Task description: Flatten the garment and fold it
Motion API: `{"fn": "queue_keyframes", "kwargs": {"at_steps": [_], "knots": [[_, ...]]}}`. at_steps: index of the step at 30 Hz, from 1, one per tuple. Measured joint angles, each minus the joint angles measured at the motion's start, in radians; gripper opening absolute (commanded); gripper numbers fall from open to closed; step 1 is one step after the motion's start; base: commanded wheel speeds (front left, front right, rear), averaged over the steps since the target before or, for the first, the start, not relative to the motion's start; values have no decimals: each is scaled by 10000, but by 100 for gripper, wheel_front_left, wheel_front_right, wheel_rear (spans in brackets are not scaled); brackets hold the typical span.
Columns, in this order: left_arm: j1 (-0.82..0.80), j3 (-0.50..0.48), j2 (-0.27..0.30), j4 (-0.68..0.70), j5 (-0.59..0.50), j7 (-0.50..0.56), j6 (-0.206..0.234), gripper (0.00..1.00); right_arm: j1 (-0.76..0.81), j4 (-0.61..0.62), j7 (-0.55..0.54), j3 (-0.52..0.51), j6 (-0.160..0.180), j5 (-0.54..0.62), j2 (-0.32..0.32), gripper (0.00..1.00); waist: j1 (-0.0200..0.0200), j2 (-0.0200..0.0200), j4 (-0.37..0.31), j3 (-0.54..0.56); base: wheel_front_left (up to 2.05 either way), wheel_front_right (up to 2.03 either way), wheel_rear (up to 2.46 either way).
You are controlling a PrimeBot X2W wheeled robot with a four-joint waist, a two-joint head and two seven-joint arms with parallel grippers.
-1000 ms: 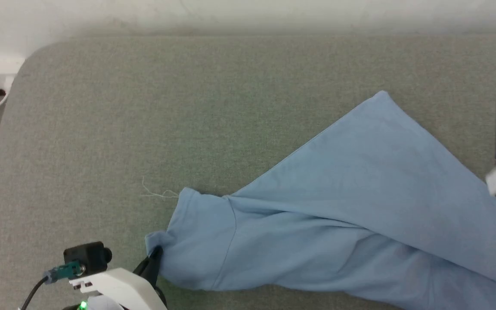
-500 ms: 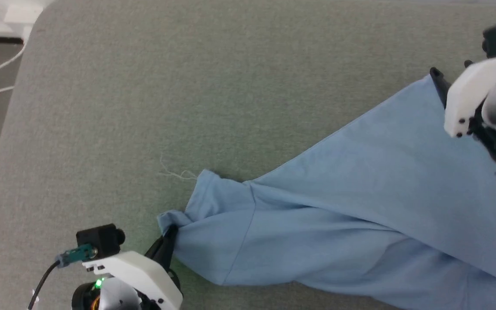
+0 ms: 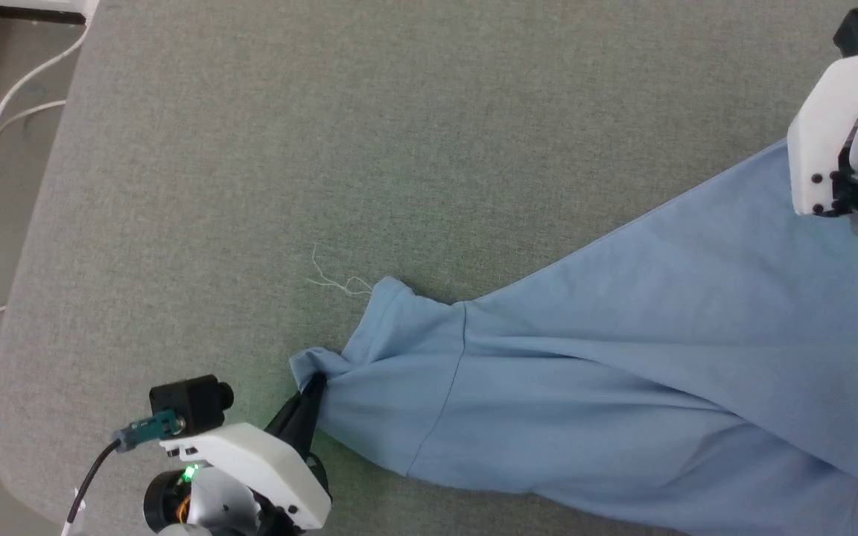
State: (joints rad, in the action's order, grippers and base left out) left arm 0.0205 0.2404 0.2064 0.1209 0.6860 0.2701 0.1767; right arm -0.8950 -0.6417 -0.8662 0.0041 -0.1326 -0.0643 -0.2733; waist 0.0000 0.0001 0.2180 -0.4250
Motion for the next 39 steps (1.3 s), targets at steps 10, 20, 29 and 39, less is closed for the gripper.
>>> {"fn": "queue_keyframes", "kwargs": {"at_steps": [10,20,29,39], "knots": [[416,-52,190,-186,0,84,100,0,2698,1645,4775,-1471,0,412,545,0,-1,0,-329,877,0,0,0],[950,-410,560,414,-81,-109,334,0,6417,4071,7984,-3070,0,-19,2050,0,-3,0,-1066,1948,0,0,0],[-382,-1110,744,1471,-12,-767,127,0,7482,6727,7051,-3273,0,-474,2217,0,-3,0,-1990,2406,0,0,0],[-5316,-1352,1386,1463,203,201,-453,0,4598,8615,4399,-2336,2,-430,807,0,0,0,-2549,1732,0,0,0]]}}
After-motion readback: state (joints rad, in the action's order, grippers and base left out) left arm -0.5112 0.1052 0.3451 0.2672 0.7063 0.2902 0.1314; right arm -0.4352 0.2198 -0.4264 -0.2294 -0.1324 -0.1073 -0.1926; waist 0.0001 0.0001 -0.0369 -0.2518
